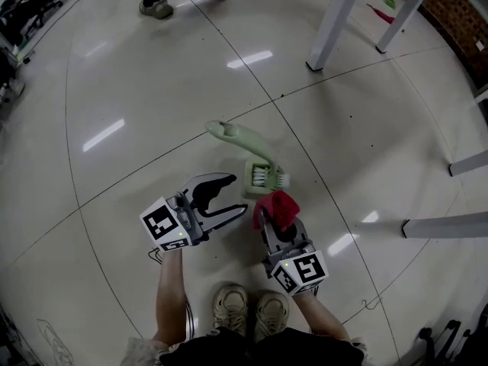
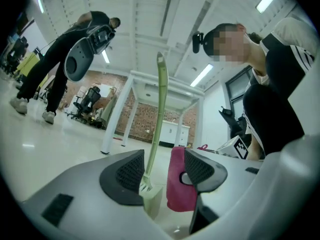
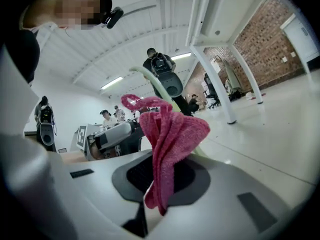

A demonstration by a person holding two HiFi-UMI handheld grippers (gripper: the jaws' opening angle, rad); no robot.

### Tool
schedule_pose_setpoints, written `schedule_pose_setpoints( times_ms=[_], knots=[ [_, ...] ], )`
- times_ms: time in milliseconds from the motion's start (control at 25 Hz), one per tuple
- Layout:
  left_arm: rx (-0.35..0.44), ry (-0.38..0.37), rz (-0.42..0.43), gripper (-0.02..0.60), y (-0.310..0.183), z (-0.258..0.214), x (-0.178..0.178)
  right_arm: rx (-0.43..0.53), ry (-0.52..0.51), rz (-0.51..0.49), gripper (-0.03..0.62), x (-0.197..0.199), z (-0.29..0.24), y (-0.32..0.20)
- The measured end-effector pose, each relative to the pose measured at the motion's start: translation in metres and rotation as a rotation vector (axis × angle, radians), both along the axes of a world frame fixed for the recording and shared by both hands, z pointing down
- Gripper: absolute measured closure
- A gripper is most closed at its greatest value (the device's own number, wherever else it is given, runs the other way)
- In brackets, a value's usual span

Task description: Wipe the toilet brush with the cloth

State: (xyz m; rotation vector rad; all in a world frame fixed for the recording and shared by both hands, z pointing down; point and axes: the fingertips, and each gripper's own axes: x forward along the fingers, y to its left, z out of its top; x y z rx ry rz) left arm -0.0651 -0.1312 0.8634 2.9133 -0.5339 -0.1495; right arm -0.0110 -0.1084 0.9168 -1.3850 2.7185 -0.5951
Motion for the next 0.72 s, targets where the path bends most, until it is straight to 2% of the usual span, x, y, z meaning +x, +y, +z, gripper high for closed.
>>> schedule_pose_setpoints(
  times_ms=[80,120,160,320,400,440,480,560,720],
  knots=[
    [0.002,0.026,0.018,0.419,0.003,-0.011,0.003,0.027,0.016,0.018,0.563,0.02,-0.011,-0.003],
    [0.012,0.033,0.025,0.528,0.004,-0.019,0.003,0.039,0.037,0.02,0.563,0.028,-0.014,-0.004],
    [0.025,0.033,0.032,0.578,0.003,-0.027,0.003,0.047,0.057,0.021,0.563,0.035,-0.016,-0.003],
    [0.089,0.026,0.06,0.578,-0.007,-0.072,-0.003,0.065,0.077,0.026,0.563,0.053,-0.032,-0.004],
    [0.126,0.056,0.035,0.578,-0.017,-0.098,-0.005,0.084,0.08,0.024,0.563,0.06,-0.047,-0.011],
    [0.148,0.068,-0.005,0.578,-0.024,-0.11,-0.007,0.091,0.081,0.021,0.563,0.063,-0.055,-0.014],
    [0.172,0.076,-0.058,0.543,-0.031,-0.122,-0.011,0.095,0.08,0.019,0.563,0.065,-0.065,-0.017],
    [0.204,0.091,-0.118,0.363,-0.041,-0.144,-0.017,0.103,0.077,0.017,0.563,0.069,-0.084,-0.023],
    [0.247,0.129,-0.04,0.356,-0.042,-0.185,-0.013,0.143,0.07,0.003,0.563,0.075,-0.118,-0.032]
  ],
)
